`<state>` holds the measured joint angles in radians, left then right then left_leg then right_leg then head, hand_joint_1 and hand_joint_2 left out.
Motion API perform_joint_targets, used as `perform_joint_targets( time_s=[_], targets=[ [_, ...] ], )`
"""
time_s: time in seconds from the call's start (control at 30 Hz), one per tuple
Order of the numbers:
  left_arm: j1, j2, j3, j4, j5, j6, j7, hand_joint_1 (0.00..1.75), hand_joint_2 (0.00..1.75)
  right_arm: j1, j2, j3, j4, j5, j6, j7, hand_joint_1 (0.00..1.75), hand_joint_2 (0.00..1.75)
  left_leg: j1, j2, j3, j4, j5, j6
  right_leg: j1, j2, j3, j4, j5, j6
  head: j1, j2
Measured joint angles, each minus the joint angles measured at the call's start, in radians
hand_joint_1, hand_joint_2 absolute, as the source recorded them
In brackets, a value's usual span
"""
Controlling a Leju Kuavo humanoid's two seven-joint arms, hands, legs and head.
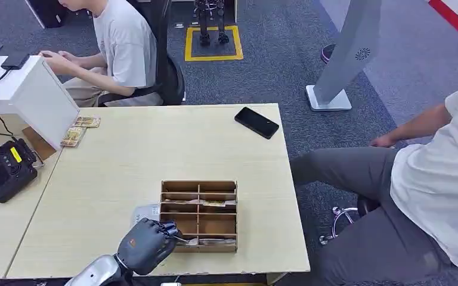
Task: Pass the card to the sensor for recognition and then transmit it.
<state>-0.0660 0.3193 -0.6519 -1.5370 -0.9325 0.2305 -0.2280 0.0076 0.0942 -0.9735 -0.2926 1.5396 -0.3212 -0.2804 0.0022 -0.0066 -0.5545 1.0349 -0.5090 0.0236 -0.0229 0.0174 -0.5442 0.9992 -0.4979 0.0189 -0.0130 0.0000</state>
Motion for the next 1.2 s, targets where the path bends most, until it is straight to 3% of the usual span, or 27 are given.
perform_joint_targets(
  time_s=[0.13, 0.2, 0.27, 0.37, 0.47, 0.57, 0.63, 0.73, 0.77, 0.83, 0.9, 0.93, 1.0, 1.2],
  targets=[
    [-0.004, 0.016, 0.018, -0.017, 0.15, -0.041, -0.058, 1.75, 1.75, 0.0, 0.0, 0.0, -0.004, 0.0, 0.0, -0.005, 0.0, 1.75, 0.0, 0.0, 0.0, 0.0, 0.0, 0.0, 0.0, 0.0, 0.0, 0.0, 0.0, 0.0, 0.0, 0.0],
    [-0.034, 0.06, 0.051, -0.063, 0.225, -0.07, -0.071, 1.75, 1.75, 0.002, 0.0, 0.0, -0.01, 0.0, 0.001, -0.014, 0.0, 1.75, 0.001, 0.0, 0.0, 0.0, 0.001, -0.002, 0.001, 0.0, -0.001, 0.0, 0.001, -0.001, 0.0, 0.0],
    [-0.109, 0.132, 0.127, -0.129, 0.316, -0.166, -0.085, 1.75, 1.75, 0.003, 0.0, 0.0, -0.018, 0.0, 0.002, -0.024, 0.0, 1.75, 0.001, -0.002, -0.001, 0.0, 0.002, -0.004, 0.003, -0.002, -0.001, 0.001, 0.002, -0.003, 0.0, 0.0],
    [-0.19, 0.19, 0.252, -0.188, 0.345, -0.256, -0.098, 1.75, 1.75, 0.005, 0.001, -0.001, -0.026, 0.0, 0.003, -0.03, 0.0, 1.75, 0.001, -0.002, 0.0, 0.0, 0.003, -0.005, 0.002, -0.001, -0.001, 0.002, 0.002, -0.003, 0.0, 0.0],
    [-0.201, 0.203, 0.301, -0.228, 0.317, -0.27, -0.109, 1.75, 1.75, 0.008, 0.001, -0.002, -0.031, 0.0, 0.003, -0.03, 0.0, 1.75, 0.001, -0.002, 0.0, 0.0, 0.004, -0.005, 0.002, -0.001, -0.001, 0.002, 0.002, -0.003, -0.001, 0.0],
    [-0.207, 0.219, 0.32, -0.25, 0.309, -0.238, -0.106, 1.75, 1.75, 0.009, 0.002, -0.002, -0.034, 0.0, 0.003, -0.034, 0.0, 1.75, 0.001, -0.001, 0.0, 0.0, 0.004, -0.005, 0.001, -0.001, -0.001, 0.002, 0.002, -0.003, 0.0, 0.0],
    [-0.258, 0.268, 0.331, -0.269, 0.394, -0.266, -0.066, 1.75, 1.75, 0.011, 0.003, -0.002, -0.038, -0.001, 0.003, -0.038, 0.0, 1.75, 0.002, -0.002, -0.002, 0.001, 0.004, -0.005, 0.003, -0.001, -0.003, 0.002, 0.002, -0.004, 0.0, 0.0],
    [-0.414, 0.363, 0.376, -0.293, 0.55, -0.368, -0.021, 1.75, 1.75, 0.015, 0.003, -0.003, -0.045, -0.002, 0.003, -0.046, 0.0, 1.75, 0.003, -0.002, -0.003, 0.002, 0.004, -0.006, 0.005, -0.001, -0.004, 0.002, 0.003, -0.005, 0.0, 0.0],
    [-0.502, 0.395, 0.395, -0.293, 0.615, -0.431, 0.005, 1.75, 1.75, 0.017, 0.003, -0.005, -0.05, -0.003, 0.005, -0.048, 0.0, 1.75, 0.005, -0.002, -0.004, 0.002, 0.006, -0.008, 0.006, -0.001, -0.005, 0.003, 0.004, -0.006, -0.001, 0.0],
    [-0.774, 0.44, 0.403, -0.262, 0.773, -0.623, 0.142, 1.75, 1.75, 0.022, 0.003, -0.018, -0.053, -0.004, 0.014, -0.056, 0.0, 1.75, 0.012, -0.004, -0.016, 0.007, 0.007, -0.01, 0.013, -0.003, -0.013, 0.002, 0.007, -0.008, -0.003, 0.0],
    [-1.028, 0.469, 0.388, -0.202, 0.856, -0.732, 0.263, 1.75, 1.75, 0.024, 0.005, -0.03, -0.054, -0.004, 0.017, -0.058, 0.0, 1.75, 0.015, 0.0, -0.022, 0.007, 0.008, -0.012, 0.015, 0.002, -0.02, 0.002, 0.012, -0.009, 0.008, 0.0],
    [-1.127, 0.482, 0.368, -0.176, 0.875, -0.742, 0.288, 1.75, 1.75, 0.026, 0.007, -0.034, -0.054, -0.004, 0.018, -0.058, 0.0, 1.75, 0.014, 0.006, -0.021, 0.007, 0.008, -0.012, 0.012, 0.008, -0.021, 0.002, 0.013, -0.009, 0.006, 0.0],
    [-1.238, 0.508, 0.327, -0.155, 0.902, -0.71, 0.31, 1.75, 1.75, 0.029, 0.009, -0.047, -0.054, -0.003, 0.013, -0.058, 0.0, 1.75, 0.013, 0.01, -0.02, 0.007, 0.008, -0.011, 0.011, 0.012, -0.021, 0.003, 0.013, -0.009, 0.005, 0.0],
    [-1.335, 0.561, 0.252, -0.132, 0.915, -0.599, 0.33, 1.75, 1.75, 0.025, 0.016, -0.07, -0.058, -0.003, 0.006, -0.06, 0.0, 1.75, 0.01, 0.006, -0.02, 0.006, 0.008, -0.012, 0.011, 0.006, -0.021, 0.003, 0.011, -0.009, 0.005, 0.0]
  ],
)
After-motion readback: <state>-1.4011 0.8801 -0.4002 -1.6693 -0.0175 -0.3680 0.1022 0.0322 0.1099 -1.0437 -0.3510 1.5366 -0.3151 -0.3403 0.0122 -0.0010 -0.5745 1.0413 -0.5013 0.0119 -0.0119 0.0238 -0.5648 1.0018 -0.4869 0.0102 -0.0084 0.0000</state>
